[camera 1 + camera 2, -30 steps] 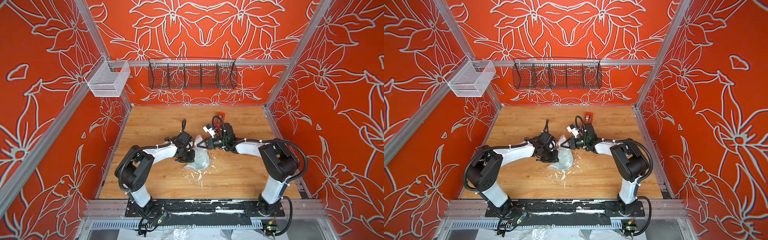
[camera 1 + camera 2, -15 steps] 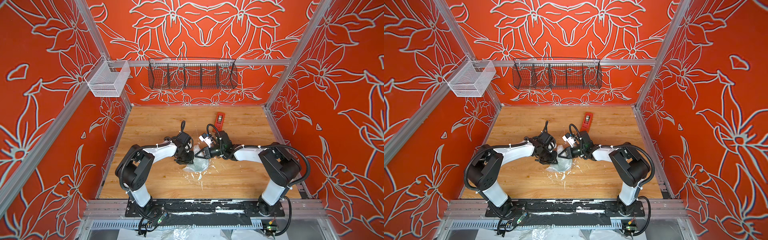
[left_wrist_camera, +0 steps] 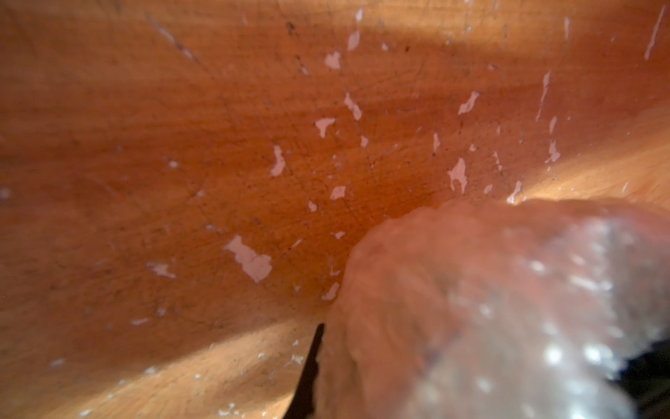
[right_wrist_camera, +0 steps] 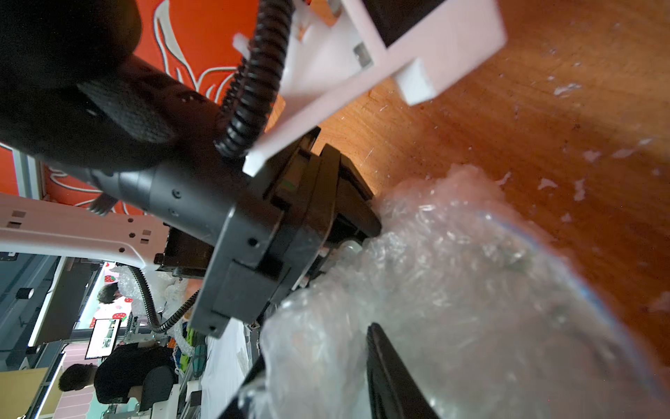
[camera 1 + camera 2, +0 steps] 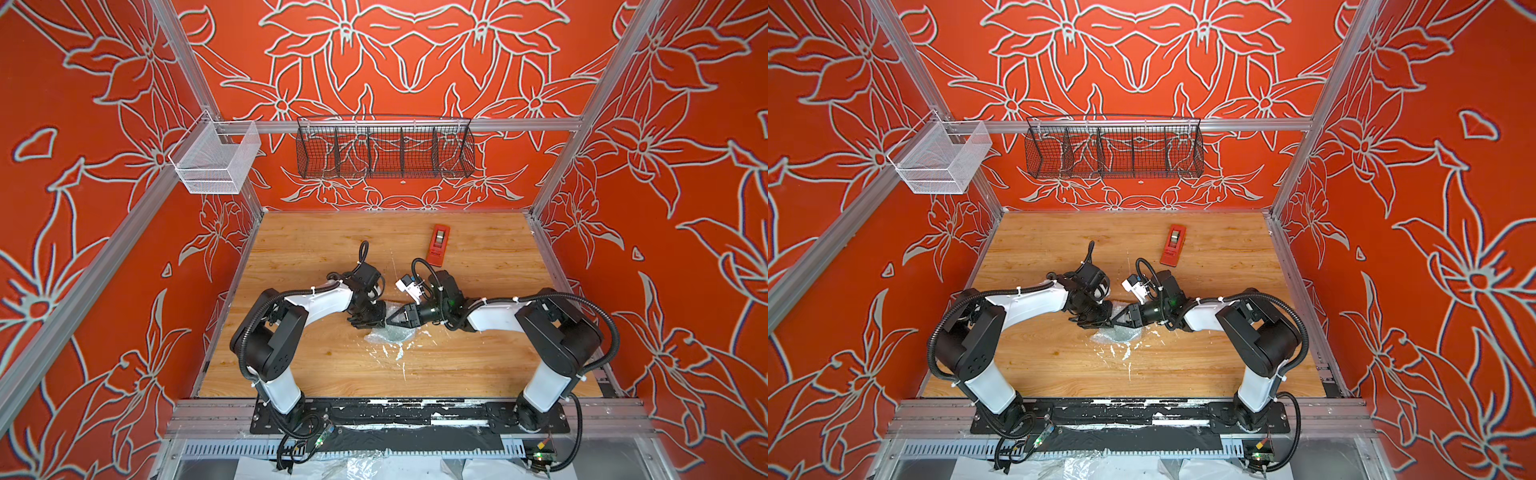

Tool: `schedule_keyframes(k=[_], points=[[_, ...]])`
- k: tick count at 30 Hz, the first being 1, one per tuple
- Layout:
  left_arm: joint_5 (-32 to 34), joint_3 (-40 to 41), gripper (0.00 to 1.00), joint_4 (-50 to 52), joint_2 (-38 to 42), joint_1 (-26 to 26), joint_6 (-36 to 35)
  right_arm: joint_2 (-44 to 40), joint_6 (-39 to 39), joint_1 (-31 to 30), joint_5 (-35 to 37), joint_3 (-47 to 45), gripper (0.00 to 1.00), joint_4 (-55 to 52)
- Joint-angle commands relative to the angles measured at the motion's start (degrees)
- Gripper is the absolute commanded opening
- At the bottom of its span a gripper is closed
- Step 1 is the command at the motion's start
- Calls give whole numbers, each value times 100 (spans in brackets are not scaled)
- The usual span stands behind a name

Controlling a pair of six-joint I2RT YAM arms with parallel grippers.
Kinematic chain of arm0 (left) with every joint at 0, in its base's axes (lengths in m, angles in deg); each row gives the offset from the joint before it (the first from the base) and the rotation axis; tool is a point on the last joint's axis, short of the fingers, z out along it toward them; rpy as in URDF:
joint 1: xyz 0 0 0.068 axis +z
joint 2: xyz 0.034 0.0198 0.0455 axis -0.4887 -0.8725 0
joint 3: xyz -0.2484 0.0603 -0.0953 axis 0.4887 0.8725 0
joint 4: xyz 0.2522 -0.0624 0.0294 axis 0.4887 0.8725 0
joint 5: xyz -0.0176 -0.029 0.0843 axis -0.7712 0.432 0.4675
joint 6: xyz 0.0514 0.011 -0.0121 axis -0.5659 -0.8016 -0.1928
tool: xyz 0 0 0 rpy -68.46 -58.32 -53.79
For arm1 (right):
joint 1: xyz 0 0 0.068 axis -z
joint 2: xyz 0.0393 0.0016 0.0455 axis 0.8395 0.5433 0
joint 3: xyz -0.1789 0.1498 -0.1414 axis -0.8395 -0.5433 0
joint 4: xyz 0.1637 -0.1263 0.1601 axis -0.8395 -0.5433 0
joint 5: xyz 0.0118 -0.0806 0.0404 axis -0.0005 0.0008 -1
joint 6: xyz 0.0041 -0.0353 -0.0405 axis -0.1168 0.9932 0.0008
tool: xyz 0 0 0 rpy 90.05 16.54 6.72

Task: Wrap bowls in bubble wrap
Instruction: Wrap the bowl in bubble wrap.

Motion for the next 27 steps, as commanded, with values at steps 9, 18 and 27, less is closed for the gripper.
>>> schedule_keyframes(k=[9,18,27], points=[[294,-326,0,-264,77,253,376,164,704,-313,512,280,31,-2315],[213,-404,10,-235,262,329,546,615,1337,-434,1132,880,24,-3385],[59,-436,32,-230,421,498,858,808,1565,-558,1407,1142,24,-3764]])
